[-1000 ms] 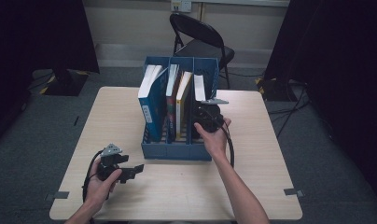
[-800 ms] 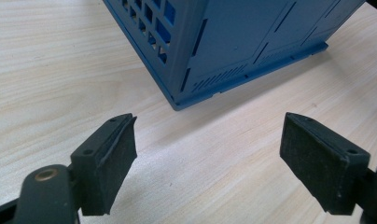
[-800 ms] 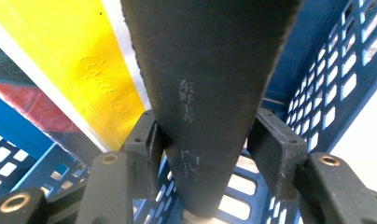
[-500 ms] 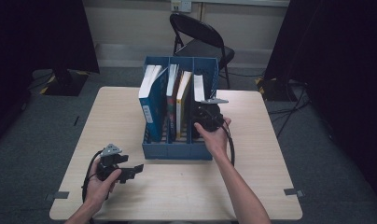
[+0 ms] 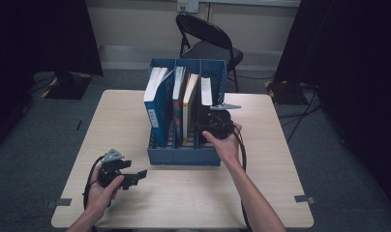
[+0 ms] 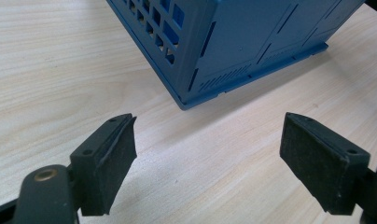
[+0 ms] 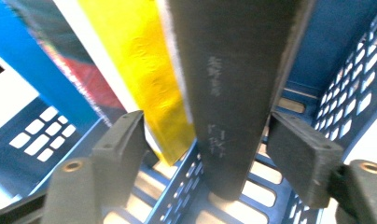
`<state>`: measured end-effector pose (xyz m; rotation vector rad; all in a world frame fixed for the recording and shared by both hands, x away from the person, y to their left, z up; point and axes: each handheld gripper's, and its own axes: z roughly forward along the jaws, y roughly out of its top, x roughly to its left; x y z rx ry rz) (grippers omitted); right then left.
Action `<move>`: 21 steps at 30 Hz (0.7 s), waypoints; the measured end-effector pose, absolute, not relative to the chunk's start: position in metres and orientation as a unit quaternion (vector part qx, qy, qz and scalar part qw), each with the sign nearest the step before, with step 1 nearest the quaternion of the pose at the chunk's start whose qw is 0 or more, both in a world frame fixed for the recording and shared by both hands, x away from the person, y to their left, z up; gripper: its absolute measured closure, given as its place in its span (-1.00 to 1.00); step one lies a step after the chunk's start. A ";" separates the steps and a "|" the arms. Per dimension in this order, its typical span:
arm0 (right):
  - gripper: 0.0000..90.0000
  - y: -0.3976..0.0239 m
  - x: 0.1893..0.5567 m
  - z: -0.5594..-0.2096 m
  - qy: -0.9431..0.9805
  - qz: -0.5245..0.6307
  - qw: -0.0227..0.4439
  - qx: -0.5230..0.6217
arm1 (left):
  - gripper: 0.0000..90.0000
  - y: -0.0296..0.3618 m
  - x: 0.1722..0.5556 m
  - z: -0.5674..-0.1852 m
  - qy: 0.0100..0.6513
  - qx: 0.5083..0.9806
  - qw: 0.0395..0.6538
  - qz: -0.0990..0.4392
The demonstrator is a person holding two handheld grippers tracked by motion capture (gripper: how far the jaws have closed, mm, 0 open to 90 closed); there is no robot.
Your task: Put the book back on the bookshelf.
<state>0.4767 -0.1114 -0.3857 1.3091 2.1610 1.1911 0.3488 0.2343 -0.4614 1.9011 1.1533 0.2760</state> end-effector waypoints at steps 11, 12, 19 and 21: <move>-0.60 -0.136 0.453 -0.376 0.755 0.452 0.169 0.443 | -0.60 0.235 0.348 -0.461 0.462 0.765 0.435 0.110; -0.61 -0.139 0.450 -0.375 0.756 0.455 0.167 0.441 | -0.60 0.235 0.348 -0.460 0.462 0.765 0.434 0.110; -0.64 -0.157 0.430 -0.366 0.756 0.459 0.172 0.434 | -0.60 0.235 0.348 -0.461 0.464 0.767 0.430 0.108; -0.64 -0.163 0.424 -0.364 0.756 0.458 0.173 0.433 | -0.60 0.235 0.348 -0.461 0.464 0.767 0.430 0.108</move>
